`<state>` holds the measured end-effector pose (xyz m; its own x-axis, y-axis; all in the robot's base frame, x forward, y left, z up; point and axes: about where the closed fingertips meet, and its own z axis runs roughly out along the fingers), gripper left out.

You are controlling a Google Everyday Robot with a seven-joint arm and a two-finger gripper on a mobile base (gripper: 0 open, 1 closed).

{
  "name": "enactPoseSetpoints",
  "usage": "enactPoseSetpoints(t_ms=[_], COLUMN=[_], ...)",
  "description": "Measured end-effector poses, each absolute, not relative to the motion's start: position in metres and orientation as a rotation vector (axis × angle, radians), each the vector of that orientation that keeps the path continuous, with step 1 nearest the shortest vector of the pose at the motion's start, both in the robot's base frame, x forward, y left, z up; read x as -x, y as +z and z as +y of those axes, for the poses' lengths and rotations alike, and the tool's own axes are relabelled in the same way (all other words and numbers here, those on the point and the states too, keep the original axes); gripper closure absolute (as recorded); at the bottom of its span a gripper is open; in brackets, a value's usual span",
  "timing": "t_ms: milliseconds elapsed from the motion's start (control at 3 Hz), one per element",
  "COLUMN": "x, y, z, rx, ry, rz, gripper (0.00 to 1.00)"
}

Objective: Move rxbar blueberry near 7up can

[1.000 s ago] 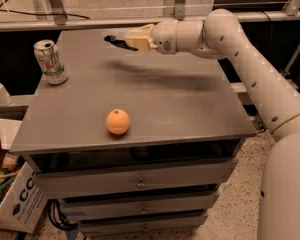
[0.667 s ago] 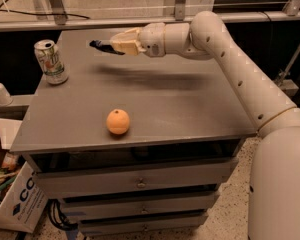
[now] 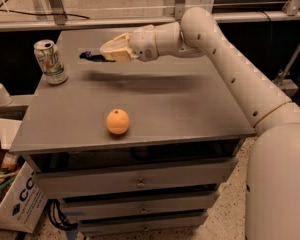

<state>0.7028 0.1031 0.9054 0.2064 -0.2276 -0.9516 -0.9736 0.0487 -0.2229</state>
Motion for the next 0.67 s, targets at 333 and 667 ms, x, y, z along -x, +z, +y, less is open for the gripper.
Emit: enactPoseSetpoints(t_ms=[333, 667], x=[-0.688, -0.679], y=[0.895, 0.885], z=[0.117, 0.133], rx=[1.487, 1.558], ry=[0.898, 0.899], rz=[1.208, 1.183], gripper=[1.0, 1.0])
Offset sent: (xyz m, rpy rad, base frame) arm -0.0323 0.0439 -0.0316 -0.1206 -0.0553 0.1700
